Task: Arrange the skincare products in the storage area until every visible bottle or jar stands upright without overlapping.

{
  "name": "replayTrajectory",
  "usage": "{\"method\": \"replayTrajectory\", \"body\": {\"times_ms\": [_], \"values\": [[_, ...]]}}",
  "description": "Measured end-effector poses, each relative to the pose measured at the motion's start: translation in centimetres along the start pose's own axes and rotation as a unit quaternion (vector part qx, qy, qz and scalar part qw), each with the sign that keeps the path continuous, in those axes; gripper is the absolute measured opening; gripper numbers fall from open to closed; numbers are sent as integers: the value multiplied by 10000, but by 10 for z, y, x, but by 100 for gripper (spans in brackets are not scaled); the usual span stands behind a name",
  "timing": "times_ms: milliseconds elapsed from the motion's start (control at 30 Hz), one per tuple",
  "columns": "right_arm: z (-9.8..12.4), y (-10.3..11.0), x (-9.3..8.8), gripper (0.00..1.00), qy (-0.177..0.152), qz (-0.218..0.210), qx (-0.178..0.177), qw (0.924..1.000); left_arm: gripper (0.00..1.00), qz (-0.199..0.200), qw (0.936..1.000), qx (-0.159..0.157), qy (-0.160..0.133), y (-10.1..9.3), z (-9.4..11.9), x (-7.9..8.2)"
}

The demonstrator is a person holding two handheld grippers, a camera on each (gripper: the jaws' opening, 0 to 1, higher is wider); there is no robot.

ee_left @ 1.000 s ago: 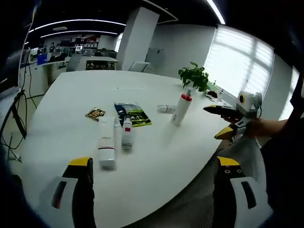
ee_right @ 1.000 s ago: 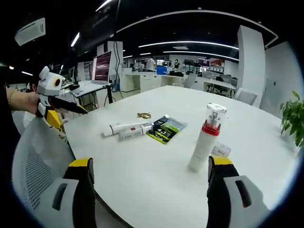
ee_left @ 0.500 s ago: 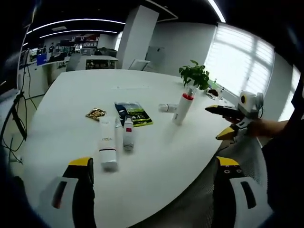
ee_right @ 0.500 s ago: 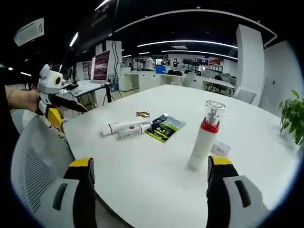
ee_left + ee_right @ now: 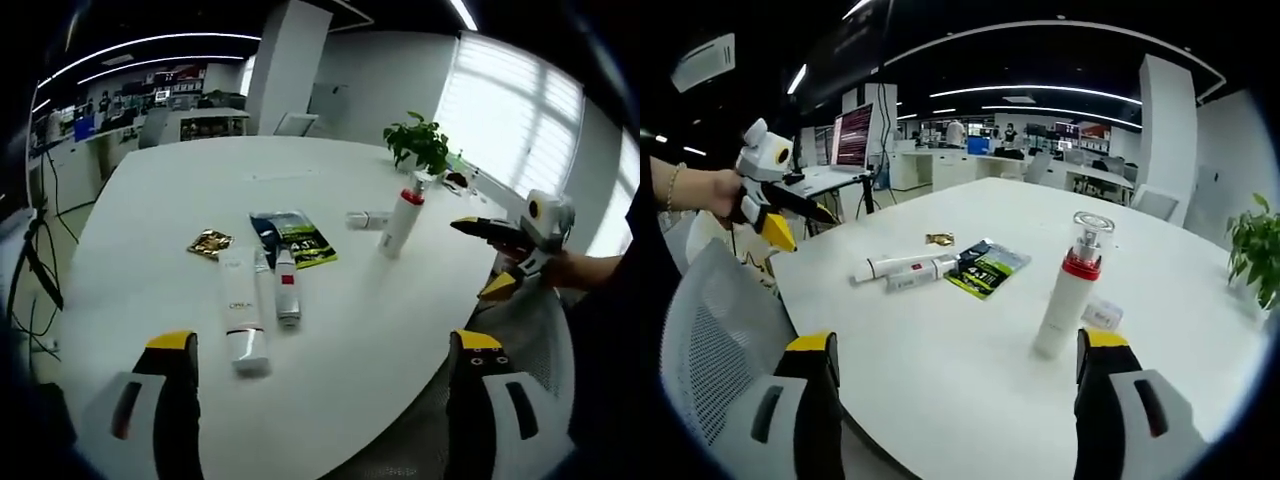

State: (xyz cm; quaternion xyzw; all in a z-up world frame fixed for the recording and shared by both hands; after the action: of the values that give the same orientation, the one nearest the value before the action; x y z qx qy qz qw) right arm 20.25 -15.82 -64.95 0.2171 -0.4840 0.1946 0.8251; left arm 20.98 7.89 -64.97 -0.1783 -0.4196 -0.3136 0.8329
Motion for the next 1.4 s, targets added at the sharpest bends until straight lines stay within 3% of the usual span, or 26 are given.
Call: {"method": "replayTrajectory", "body": {"times_ms": [600,1100,1400], "values": [[5,-10,8,98,-200,-59,-272,9994,91,-135,9973,-117,717,14,-28,-9],[9,-12,13,98,-307,225,-447,9983,87,-501,9883,-153,1431,25,-57,-10],[12,-15,15,98,-359,225,-562,9975,84,-647,9796,-195,1895,32,-70,-20]]}}
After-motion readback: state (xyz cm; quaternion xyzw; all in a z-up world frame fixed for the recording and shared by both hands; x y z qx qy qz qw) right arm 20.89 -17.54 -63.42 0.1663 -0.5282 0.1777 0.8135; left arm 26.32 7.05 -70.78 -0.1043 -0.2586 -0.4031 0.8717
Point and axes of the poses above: the point that each gripper's makers call its tool centre point, and the gripper's own axes: z roughly backward along the fingers, y roughly to its left, x roughly out of its top, the point moved 1 cm from there along z, roughly backward along the fingers, and after that the axes turned 14 degrees about -z, right-handed, at the moved point
